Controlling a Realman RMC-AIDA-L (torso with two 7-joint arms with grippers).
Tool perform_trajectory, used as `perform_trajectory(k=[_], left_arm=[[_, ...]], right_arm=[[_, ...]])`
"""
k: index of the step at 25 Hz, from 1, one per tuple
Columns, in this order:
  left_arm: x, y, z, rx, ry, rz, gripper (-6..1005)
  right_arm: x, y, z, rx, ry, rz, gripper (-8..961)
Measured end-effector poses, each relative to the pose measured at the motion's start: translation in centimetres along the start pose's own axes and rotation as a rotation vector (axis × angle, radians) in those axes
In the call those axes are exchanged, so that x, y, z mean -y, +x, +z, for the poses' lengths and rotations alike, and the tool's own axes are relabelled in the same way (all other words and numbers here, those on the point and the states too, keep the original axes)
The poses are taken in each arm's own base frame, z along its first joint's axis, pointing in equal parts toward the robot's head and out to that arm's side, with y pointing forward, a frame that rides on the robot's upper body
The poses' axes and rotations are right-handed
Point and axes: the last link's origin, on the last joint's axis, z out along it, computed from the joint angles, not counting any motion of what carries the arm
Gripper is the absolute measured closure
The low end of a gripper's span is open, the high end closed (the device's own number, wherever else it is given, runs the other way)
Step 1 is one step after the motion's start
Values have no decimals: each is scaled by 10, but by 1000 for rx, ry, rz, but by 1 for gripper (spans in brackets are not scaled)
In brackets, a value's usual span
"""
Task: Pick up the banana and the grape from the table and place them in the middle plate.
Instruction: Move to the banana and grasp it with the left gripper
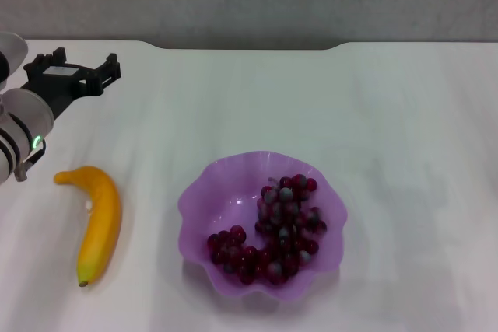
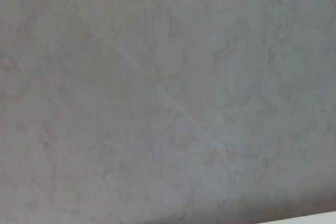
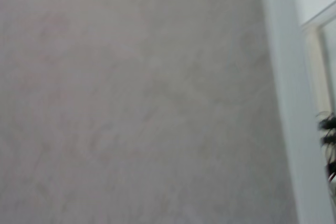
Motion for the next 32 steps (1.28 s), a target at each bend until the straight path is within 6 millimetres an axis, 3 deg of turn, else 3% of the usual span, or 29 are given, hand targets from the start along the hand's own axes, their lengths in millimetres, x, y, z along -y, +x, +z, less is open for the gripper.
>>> perform_trajectory(k=[10,14,20,25,32], left_arm=[[4,18,-19,54,79,94,169],[-7,31,-37,132,80,156,170],[-20,35,-58,286,15,177,170],[-24,29,-62,454,12,212,171],[-32,14,-63,562,40,216,171]], right_arm=[[1,9,-5,-35,-6,-1,121],[-1,12,-7,-43,-15,-4,121],[-7,15,-10,-57,-40,-8,121],[-11,19,-14,-68,-61,-10,121],[-17,20,-16,-74,-81,-11,122]])
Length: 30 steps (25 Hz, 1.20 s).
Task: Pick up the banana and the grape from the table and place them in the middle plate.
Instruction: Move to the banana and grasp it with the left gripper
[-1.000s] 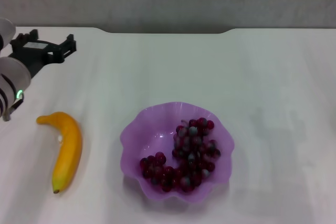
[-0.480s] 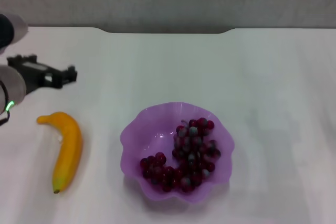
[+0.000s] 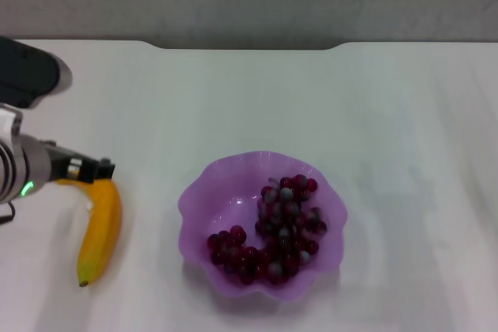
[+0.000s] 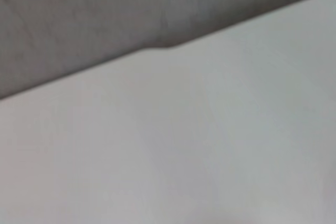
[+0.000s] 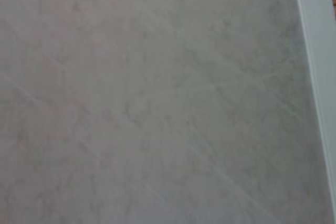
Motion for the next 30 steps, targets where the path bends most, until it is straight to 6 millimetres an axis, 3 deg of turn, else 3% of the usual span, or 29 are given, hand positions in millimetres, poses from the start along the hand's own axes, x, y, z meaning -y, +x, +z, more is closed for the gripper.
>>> perform_trajectory(k=[30], left_arm=[[-22,-31,33,168,-4,16,173]], right_arm=[[-2,6,0,-25,-8,1,120]])
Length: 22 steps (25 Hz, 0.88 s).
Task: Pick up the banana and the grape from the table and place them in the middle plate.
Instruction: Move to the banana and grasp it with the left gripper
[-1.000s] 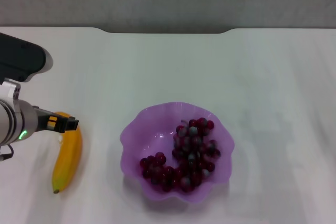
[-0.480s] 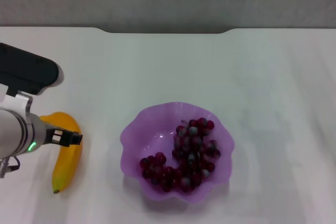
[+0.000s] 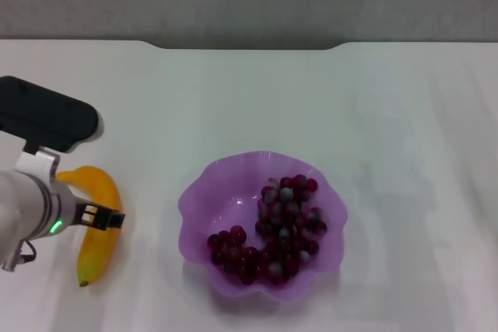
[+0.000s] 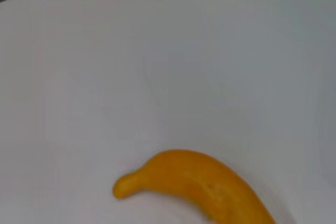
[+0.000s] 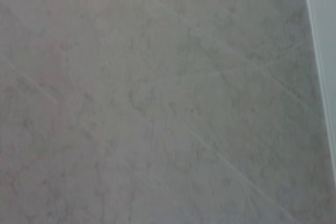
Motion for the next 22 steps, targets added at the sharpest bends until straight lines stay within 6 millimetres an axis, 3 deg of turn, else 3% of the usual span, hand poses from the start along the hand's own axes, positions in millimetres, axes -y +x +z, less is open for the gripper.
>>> perform_trajectory(k=[6,22], left_arm=[[-14,-3,3,14,-25,32,174],[-9,-6,23,51,0,25,175]], right_arm=[[0,0,0,0,0,0,120],[-4,1,-1,-1,-11,1,119]])
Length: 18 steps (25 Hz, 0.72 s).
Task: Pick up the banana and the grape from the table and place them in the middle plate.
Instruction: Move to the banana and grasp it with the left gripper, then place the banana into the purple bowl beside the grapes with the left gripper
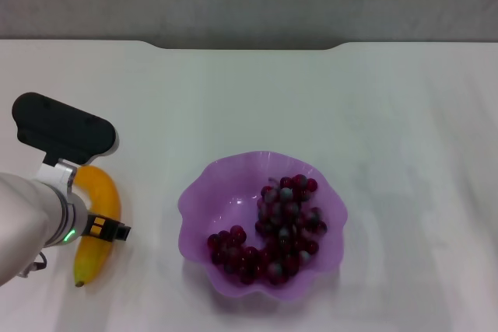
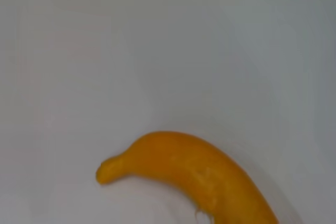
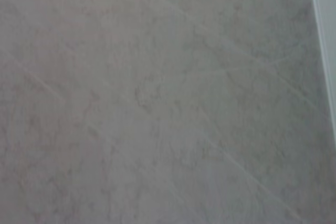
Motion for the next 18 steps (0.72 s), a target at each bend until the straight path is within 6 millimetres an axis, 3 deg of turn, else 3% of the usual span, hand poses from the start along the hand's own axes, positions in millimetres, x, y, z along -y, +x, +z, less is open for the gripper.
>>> perform_trajectory(k=[14,18], left_arm=[[2,1,4,11,9,2,176],[3,2,4,10,10,-1,363]], right_arm=[[0,0,0,3,1,0,119],[0,0,0,2,1,0,119]])
